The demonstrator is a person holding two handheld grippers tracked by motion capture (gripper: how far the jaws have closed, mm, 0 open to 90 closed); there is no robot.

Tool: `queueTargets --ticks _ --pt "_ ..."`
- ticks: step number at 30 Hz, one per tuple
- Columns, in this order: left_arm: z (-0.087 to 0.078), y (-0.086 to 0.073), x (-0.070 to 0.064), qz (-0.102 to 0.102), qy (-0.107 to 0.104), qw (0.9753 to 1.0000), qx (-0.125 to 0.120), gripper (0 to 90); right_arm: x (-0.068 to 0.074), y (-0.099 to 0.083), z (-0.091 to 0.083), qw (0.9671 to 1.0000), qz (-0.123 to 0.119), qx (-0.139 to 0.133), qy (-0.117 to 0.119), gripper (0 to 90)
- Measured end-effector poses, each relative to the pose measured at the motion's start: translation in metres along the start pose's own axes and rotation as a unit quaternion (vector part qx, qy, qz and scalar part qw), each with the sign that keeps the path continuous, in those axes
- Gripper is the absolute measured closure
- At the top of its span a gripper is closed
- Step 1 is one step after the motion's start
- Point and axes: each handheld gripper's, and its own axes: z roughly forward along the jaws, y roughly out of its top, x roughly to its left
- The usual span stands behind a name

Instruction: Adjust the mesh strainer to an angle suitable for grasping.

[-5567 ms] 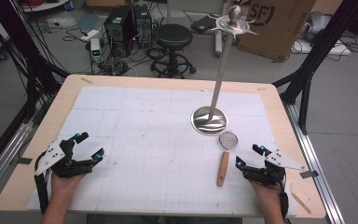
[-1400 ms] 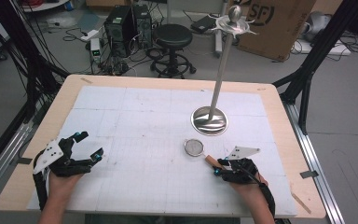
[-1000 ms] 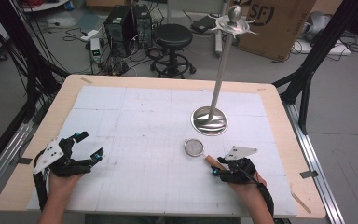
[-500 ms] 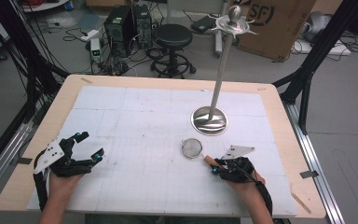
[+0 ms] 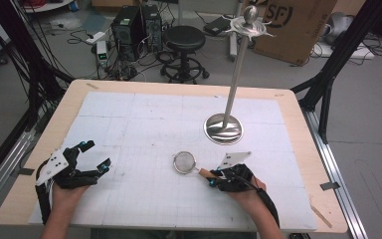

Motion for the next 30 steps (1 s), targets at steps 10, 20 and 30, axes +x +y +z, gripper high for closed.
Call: queueTargets --ticks 10,20,30 --pt "0.0 0.0 0.0 -0.001 -0.001 1.0 -0.002 12.8 0.02 0.033 0.032 0.9986 -0.04 0.006 0.034 69.5" --pt "0.0 0.0 0.0 -0.001 -0.004 1.0 -0.001 12.7 0.031 0.055 0.052 0.9956 -0.077 0.013 0.052 68.9" --pt "0.0 0.0 -0.001 0.001 -0.003 1.0 0.002 12.8 0.024 0.044 0.033 0.9983 -0.051 0.007 0.029 60.4"
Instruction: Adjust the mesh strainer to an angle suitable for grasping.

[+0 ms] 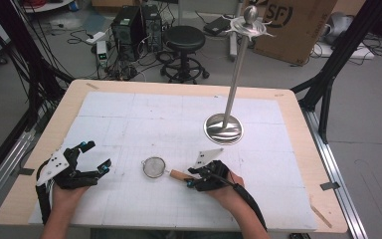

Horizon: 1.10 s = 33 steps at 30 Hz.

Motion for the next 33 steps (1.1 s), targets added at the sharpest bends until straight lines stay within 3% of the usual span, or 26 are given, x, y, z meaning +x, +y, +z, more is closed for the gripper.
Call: queueTargets --ticks 5,8,15,26,30,33 --pt "0.0 0.0 0.0 0.0 0.0 1.0 0.002 12.7 0.002 -0.014 -0.009 0.9999 0.009 0.005 -0.006 61.6" --pt "0.001 0.0 0.0 0.001 0.0 1.0 0.002 12.7 0.006 -0.019 -0.005 0.9998 0.002 0.015 -0.012 63.3" --pt "0.001 -0.001 -0.001 0.001 -0.001 1.0 0.003 12.8 0.005 -0.017 -0.003 0.9999 -0.013 0.001 -0.001 69.1" --pt "0.001 0.0 0.0 0.0 -0.001 1.0 0.001 12.7 0.014 0.009 0.021 0.9975 -0.058 0.001 0.042 70.3" --pt "0.0 0.0 0.0 0.0 -0.001 1.0 0.001 12.8 0.014 0.015 0.027 0.9971 -0.065 0.003 0.04 69.7" --pt "0.0 0.0 0.0 0.0 -0.001 1.0 0.001 12.7 0.013 0.014 0.025 0.9982 -0.054 0.007 0.028 63.9"
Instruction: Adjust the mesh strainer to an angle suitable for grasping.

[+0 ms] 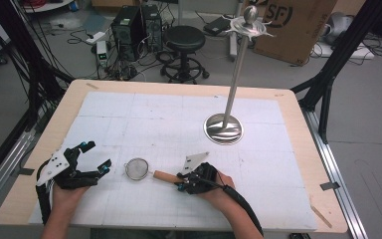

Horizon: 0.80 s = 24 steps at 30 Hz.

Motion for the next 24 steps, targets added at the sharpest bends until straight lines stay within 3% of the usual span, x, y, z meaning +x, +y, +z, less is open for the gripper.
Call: queueTargets --ticks 6,10,12,16,20,24 --pt "0.0 0.0 0.0 0.0 0.0 1.0 0.0 12.8 -0.002 -0.004 -0.005 0.9999 0.008 -0.002 -0.013 57.6" --pt "0.0 0.0 0.0 0.0 0.0 1.0 0.0 12.8 -0.005 -0.005 -0.008 0.9989 0.013 0.001 -0.045 57.5" --pt "0.0 0.0 0.0 -0.001 0.0 1.0 0.0 12.8 -0.008 -0.006 -0.008 0.9975 0.024 0.001 -0.067 53.1" --pt "0.0 0.0 0.0 0.0 -0.001 1.0 0.002 12.7 -0.016 -0.009 -0.009 0.9946 0.04 0.002 -0.095 53.3" --pt "0.0 0.0 0.0 0.0 -0.001 1.0 0.001 12.7 -0.022 -0.011 -0.009 0.9925 0.051 0.001 -0.111 53.2" --pt "0.0 0.0 0.0 0.0 0.0 1.0 0.006 12.8 -0.024 -0.013 -0.012 0.9917 0.07 -0.006 -0.107 45.9"
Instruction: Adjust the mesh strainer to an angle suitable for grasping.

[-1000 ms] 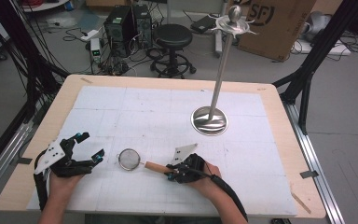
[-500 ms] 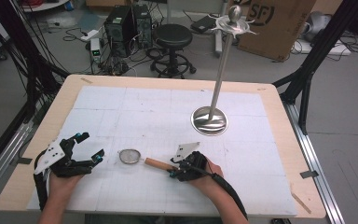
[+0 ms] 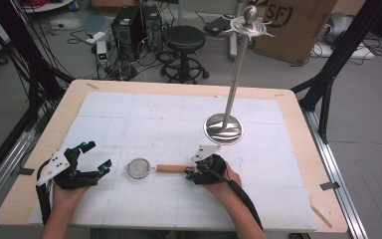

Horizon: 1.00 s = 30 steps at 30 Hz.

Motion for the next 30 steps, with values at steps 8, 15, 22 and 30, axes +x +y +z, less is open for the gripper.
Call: queueTargets --ticks 8,15,22,30 --pt "0.001 -0.001 0.001 -0.008 -0.001 1.0 0.006 12.8 -0.012 -0.016 -0.034 0.9986 0.034 -0.04 -0.007 38.8" --pt "0.003 0.0 0.001 -0.018 0.0 0.9997 0.014 12.8 -0.024 -0.044 -0.069 0.9941 0.077 -0.069 -0.031 35.3" --pt "0.003 0.0 0.0 -0.019 -0.004 0.9997 0.014 12.8 -0.03 -0.068 -0.088 0.9894 0.104 -0.094 -0.038 32.4" --pt "0.006 0.001 -0.001 -0.012 -0.013 0.9996 0.019 12.8 -0.032 -0.084 -0.097 0.9813 0.127 -0.137 -0.046 29.0"
